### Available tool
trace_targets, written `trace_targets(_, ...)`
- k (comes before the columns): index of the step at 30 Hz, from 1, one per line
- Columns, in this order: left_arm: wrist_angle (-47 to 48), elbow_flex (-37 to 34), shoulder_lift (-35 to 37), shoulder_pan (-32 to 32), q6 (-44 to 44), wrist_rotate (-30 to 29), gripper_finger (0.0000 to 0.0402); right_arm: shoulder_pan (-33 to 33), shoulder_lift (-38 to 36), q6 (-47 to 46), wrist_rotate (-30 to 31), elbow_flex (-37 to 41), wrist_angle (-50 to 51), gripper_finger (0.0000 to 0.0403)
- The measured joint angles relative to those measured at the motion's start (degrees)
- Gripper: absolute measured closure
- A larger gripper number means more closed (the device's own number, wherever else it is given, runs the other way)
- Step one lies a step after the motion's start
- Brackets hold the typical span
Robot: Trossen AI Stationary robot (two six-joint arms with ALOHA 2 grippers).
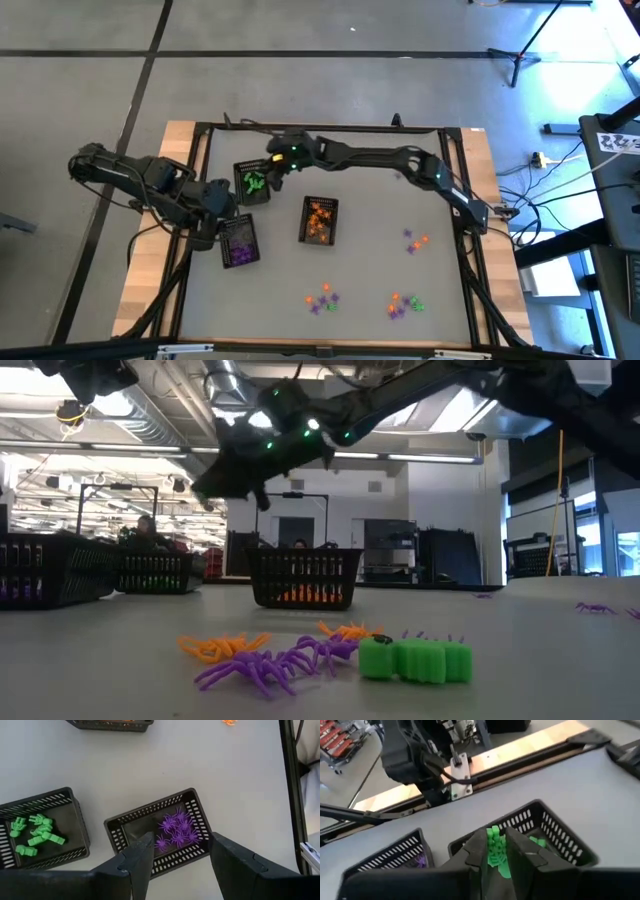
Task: Sort Halloween decoration
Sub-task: Put the green alien toy into the top left black basket, then put the purple spider toy into the bottom left black basket
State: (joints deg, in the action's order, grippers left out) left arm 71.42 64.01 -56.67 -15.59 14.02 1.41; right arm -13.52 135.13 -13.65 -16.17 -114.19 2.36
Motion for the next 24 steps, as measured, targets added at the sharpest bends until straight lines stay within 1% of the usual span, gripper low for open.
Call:
trace_targets(2,0.1,0.0,0.0,0.0,0.0,0.2,0.0223,0.0,1.5,0.0,-0.9,-1.4,0.4,0.0335)
trace_targets(4,0.1,0.0,0.0,0.0,0.0,0.6,0.0223,0.0,1.9,-1.1,-3.0,-2.1,1.5,0.0314)
trace_targets(10,-0.1,0.0,0.0,0.0,0.0,0.7,0.0223,-0.2,1.3,-0.4,-4.9,-2.1,5.1,0.0226)
trace_targets(13,-0.1,0.0,0.0,0.0,0.0,0.8,0.0223,-0.7,-0.9,0.2,-5.4,-2.1,6.7,0.0196)
trace_targets(15,-0.1,0.0,0.0,0.0,0.0,1.0,0.0223,-1.2,-3.4,1.1,-5.5,-2.2,11.2,0.0188)
trace_targets(17,0.0,0.0,0.0,0.0,0.0,1.5,0.0223,-1.7,-6.2,3.4,-5.3,-2.2,17.7,0.0187)
trace_targets(22,0.2,0.0,0.0,0.0,0.0,2.8,0.0223,-2.0,-15.1,8.4,-1.9,-2.2,35.6,0.0203)
trace_targets(24,0.1,0.0,0.0,0.0,0.0,3.2,0.0223,-1.9,-18.6,10.2,0.4,-2.0,41.1,0.0211)
